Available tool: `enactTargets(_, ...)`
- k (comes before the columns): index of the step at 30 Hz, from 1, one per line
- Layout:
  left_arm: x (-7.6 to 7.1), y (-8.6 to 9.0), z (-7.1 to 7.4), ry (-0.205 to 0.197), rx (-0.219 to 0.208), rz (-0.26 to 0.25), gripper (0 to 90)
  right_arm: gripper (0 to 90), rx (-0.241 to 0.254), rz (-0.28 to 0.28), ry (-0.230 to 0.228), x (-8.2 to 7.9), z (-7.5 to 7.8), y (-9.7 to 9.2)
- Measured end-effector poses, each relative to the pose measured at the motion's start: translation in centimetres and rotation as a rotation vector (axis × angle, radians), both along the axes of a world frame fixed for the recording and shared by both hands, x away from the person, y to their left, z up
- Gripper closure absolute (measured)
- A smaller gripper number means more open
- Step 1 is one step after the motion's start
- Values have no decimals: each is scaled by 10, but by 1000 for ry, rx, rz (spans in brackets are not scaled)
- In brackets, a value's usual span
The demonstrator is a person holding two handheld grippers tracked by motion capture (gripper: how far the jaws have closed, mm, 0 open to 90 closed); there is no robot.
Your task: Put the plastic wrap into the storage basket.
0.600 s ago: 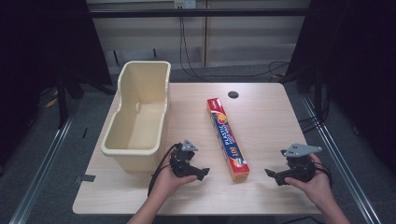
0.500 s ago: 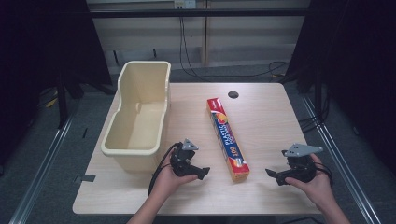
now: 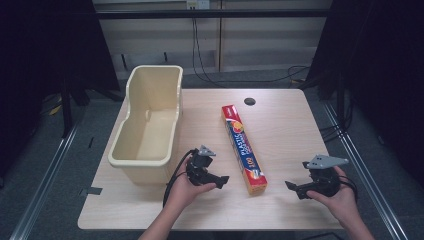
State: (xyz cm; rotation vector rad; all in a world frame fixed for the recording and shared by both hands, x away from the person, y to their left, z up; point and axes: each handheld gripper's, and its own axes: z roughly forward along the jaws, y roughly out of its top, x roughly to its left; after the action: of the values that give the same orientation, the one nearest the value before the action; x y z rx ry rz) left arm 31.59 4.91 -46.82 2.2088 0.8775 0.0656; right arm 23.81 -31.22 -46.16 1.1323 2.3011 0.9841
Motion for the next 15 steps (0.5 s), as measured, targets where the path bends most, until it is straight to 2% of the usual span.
enactTargets(4,2,-7,6,1,6,1,81,58,1,2,5,-1,-1,1)
enactTargets(5,4,-9,9,6,9,-5,111,58,4,1,8,-1,-1,1)
enactTargets(6,4,-12,11,9,-6,3,178,58,5,0,8,0,-1,1)
enactTargets(7,6,-14,13,4,1,3,178,58,5,0,8,0,-1,1)
enactTargets(8,8,-17,16,5,16,-12,249,58,6,2,7,0,-1,1)
enactTargets(9,9,-19,19,12,11,-13,363,59,7,4,9,0,-1,1)
enactTargets(10,11,-22,22,20,12,-8,363,59,7,4,9,0,-1,1)
enactTargets(11,13,-25,25,33,3,-11,438,59,12,2,8,0,-1,1)
enactTargets(13,16,-30,31,34,23,-19,529,59,20,8,7,0,-1,1)
enactTargets(14,18,-32,33,46,36,-40,618,58,17,8,7,-1,-1,1)
enactTargets(15,18,-34,33,51,38,-42,656,58,15,7,5,-1,-1,1)
